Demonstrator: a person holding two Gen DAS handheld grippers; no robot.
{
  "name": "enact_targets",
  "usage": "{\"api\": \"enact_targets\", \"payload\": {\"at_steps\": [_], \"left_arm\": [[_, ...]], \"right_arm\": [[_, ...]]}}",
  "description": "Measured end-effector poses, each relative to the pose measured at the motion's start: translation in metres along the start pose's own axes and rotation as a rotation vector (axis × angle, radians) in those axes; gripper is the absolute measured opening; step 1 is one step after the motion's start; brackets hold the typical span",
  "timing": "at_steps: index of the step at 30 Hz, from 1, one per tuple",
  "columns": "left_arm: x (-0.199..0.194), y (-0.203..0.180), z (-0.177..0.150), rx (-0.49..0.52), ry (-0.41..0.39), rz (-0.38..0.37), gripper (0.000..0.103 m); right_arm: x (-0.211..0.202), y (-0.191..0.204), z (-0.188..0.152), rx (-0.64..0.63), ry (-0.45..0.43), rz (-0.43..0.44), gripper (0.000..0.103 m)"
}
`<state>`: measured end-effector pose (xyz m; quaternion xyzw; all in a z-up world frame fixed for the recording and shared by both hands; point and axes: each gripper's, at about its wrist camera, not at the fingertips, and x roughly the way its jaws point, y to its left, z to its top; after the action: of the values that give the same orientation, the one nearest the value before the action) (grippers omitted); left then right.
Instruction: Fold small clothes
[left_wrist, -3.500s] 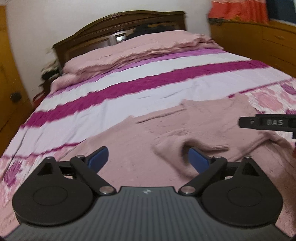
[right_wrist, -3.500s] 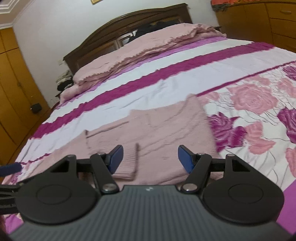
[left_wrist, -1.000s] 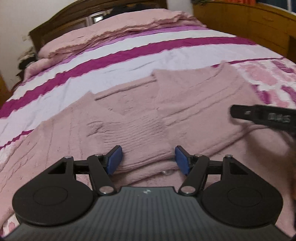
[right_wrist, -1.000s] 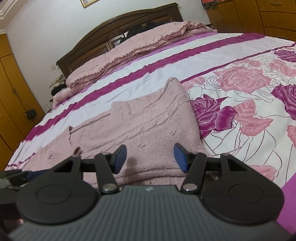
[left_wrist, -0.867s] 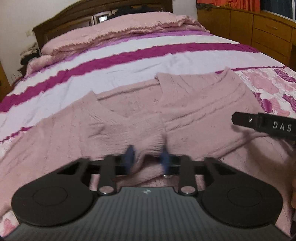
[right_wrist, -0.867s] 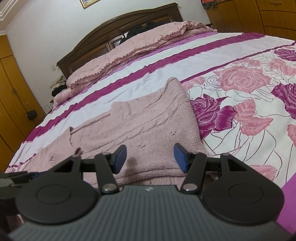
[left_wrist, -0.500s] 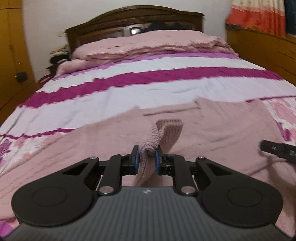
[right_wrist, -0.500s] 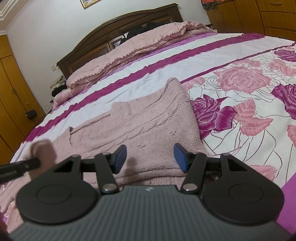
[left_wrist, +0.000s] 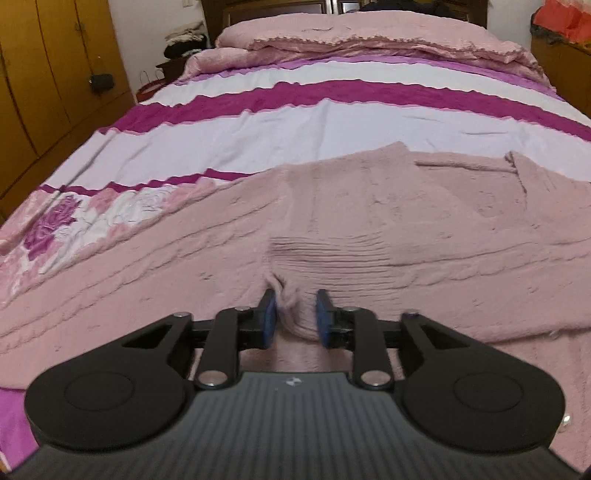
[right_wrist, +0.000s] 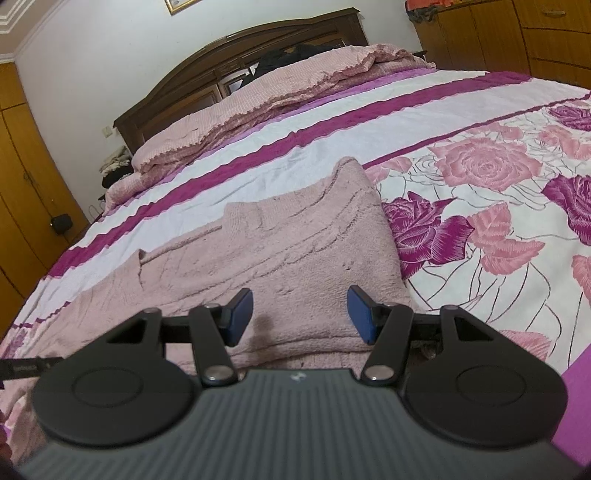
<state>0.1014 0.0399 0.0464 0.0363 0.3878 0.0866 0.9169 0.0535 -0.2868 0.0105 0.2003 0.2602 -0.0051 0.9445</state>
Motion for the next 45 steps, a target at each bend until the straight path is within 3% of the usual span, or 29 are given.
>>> {"api": "enact_targets", "payload": {"at_steps": [2,8,13,21,25,31,37,40,44,45], "left_arm": [[-0.003,0.006,0.001,-0.002,-0.003,0.026,0.062],[-0.033,0.047,0.004,-0.061,-0.036,0.069,0.077],[-0.049,0.103,-0.004,-0.159,0.000,0.181,0.079],[-0.060,0.211,-0.050,-0.563,0.049,0.206,0.080],[-0.055,0.238,-0.070,-0.700,0.056,0.177,0.080],[-0.040,0.249,-0.085,-0.827,0.030,0.128,0.080],[-0.019,0.252,-0.076,-0.787,-0.018,0.108,0.080],[-0.015,0.251,-0.073,-0.762,-0.038,0.109,0.078],[-0.017,0.244,-0.066,-0.656,-0.074,0.134,0.039],[-0.018,0.244,-0.066,-0.644,-0.081,0.137,0.037]], "right_arm": [[-0.004,0.005,0.002,-0.018,0.002,0.005,0.061],[-0.025,0.031,0.006,-0.110,-0.001,0.043,0.065],[-0.039,0.054,0.005,-0.157,0.036,0.087,0.065],[-0.048,0.076,-0.003,-0.195,0.062,0.120,0.065],[-0.048,0.080,-0.007,-0.214,0.083,0.111,0.065],[-0.047,0.076,-0.013,-0.215,0.100,0.083,0.065],[-0.044,0.070,-0.016,-0.211,0.113,0.052,0.065],[-0.043,0.070,-0.018,-0.211,0.123,0.052,0.065],[-0.044,0.071,-0.020,-0.228,0.128,0.055,0.065],[-0.043,0.071,-0.020,-0.229,0.131,0.055,0.065]]}}
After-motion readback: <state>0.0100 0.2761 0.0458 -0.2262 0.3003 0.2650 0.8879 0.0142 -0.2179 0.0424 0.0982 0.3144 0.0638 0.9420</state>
